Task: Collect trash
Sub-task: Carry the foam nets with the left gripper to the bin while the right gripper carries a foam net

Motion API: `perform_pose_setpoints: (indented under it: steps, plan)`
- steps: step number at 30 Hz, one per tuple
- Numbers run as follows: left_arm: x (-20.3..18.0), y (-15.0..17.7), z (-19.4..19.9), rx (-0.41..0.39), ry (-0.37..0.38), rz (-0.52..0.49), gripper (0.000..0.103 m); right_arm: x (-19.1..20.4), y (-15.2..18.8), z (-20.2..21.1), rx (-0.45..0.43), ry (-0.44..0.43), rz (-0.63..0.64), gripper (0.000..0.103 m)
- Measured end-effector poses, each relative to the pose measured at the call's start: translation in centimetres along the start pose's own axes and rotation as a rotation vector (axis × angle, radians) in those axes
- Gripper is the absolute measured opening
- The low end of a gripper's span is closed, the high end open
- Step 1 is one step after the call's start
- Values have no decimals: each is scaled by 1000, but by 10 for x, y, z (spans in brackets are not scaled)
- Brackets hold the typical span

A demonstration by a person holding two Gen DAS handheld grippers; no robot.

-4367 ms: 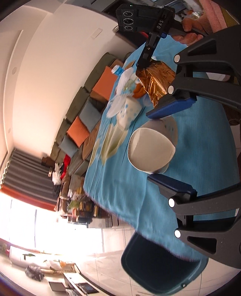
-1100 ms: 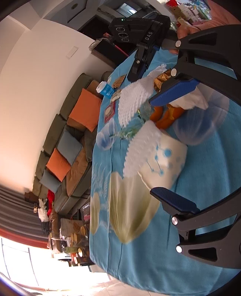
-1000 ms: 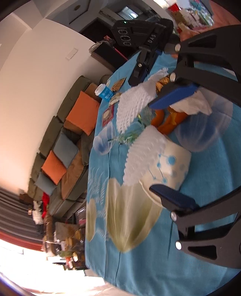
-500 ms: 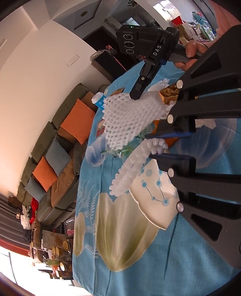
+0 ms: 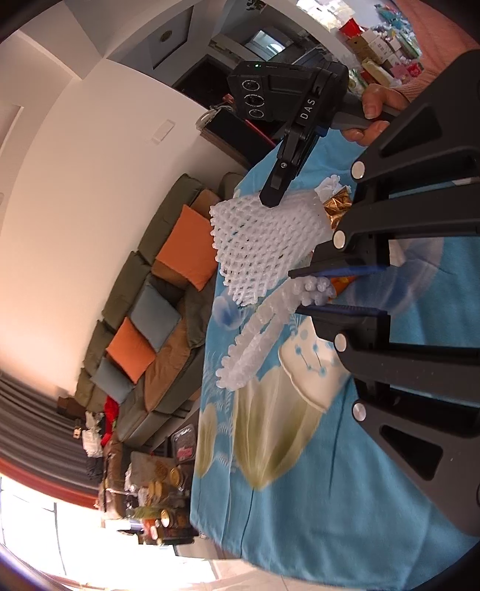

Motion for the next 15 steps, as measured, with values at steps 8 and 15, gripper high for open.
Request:
perform_pose_setpoints:
  steps: [8,15]
  plan:
    - [19,18,60,-41,-72,7,13,40,15,-28,65,-87,50,10]
    - [41,41,115,-76,-144,42,13,78,32,-59,141,-166,82,10]
Point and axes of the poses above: each gripper's, at about its wrist camera, not at the fingertips, and z roughly against the way its jaws point, x to its left, y to its underside, the point moved 8 cm from there along -z, roughly the way its jaws point, and after that the axes turned 1 degree about -y, right-handed, at the moved point
